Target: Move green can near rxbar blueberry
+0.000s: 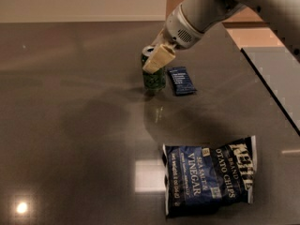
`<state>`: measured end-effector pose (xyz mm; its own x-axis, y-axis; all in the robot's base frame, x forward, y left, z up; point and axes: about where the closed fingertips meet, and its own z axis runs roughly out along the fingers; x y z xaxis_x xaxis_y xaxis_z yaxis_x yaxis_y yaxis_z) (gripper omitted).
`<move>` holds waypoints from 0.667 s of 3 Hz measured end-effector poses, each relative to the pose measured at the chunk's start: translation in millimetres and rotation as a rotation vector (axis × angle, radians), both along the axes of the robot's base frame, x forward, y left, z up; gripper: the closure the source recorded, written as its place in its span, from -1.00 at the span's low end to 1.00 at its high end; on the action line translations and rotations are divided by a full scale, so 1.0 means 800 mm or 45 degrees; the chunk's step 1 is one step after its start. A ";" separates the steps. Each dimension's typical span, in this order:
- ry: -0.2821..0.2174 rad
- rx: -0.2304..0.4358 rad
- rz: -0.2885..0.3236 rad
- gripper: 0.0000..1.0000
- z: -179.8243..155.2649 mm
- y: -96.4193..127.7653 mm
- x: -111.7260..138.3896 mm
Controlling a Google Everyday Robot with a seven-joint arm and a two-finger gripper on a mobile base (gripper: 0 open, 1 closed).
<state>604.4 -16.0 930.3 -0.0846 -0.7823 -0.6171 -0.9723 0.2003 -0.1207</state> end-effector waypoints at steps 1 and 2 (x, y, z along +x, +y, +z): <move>0.006 0.024 -0.043 1.00 -0.005 -0.018 0.012; 0.013 0.062 -0.067 0.63 -0.009 -0.023 0.019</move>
Offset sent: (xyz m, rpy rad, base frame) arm 0.0224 -0.0275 -0.0077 0.0851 0.0124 -0.0823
